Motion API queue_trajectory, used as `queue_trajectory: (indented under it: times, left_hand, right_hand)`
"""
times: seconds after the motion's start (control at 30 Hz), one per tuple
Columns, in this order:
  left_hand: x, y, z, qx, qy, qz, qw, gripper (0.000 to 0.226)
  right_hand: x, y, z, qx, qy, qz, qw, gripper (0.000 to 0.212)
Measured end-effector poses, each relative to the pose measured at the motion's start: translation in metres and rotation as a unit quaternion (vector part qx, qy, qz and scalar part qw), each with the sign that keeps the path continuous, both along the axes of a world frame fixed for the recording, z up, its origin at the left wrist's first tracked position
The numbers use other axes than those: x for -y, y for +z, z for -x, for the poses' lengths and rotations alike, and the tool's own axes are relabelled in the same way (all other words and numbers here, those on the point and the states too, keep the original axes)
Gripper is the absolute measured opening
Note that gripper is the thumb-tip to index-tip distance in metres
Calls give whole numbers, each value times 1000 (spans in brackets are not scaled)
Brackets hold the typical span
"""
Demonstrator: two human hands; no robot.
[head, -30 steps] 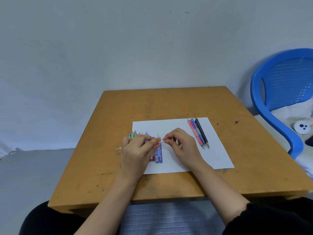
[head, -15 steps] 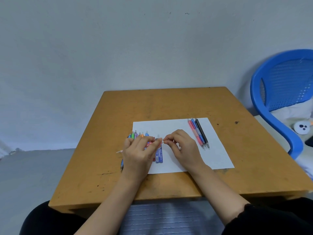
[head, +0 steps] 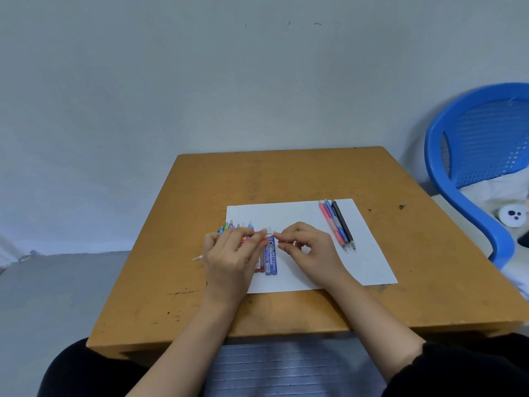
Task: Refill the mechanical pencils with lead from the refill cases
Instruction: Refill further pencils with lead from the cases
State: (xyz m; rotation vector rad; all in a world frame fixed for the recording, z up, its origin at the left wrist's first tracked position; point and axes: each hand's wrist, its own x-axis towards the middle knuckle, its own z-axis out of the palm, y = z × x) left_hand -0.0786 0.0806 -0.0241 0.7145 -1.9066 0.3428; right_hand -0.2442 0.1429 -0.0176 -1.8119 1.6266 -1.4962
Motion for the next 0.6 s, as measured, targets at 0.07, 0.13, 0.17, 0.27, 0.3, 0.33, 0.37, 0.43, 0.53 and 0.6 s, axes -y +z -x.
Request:
queue_trajectory:
  times: [0.07,0.13,0.17,0.27,0.3,0.33,0.37,0.43,0.53,0.6]
  left_hand:
    - [0,0,0,-6,10,-6,1000,12]
    - [-1,-1,0,-9,20,-9,1000,12]
    - [0,-1,0,-11,26,-10,1000,11]
    - [0,0,0,-19,41,-11,999,9]
    - [0,0,0,-21,44,-14,999,10]
    - [1,0,1,-21,45,-18,999,10]
    - [1,-1,1,-20,47,-20,998,10]
    - [2,-1,0,-17,52,-19,998,9]
    - [2,-1,0,-16,49,-19,998,8]
    - [2,0,0,-17,50,-22,998,7]
  right_hand:
    - [1,3,0,15,-5,-25,1000,24]
    - [7,7,1,17,-43,-46,998,24]
    - [11,9,2,10,-71,-60,996,24]
    - [25,14,4,-18,-131,-111,985,24]
    - [29,16,4,-29,-137,-126,982,24]
    - [33,18,4,-48,-135,-142,979,24]
    - [36,21,3,-70,-129,-161,976,25]
    - [43,24,1,-110,-111,-200,967,28]
    - [53,23,-4,-125,-102,-252,954,27]
    - [56,22,-5,-118,-104,-253,954,19]
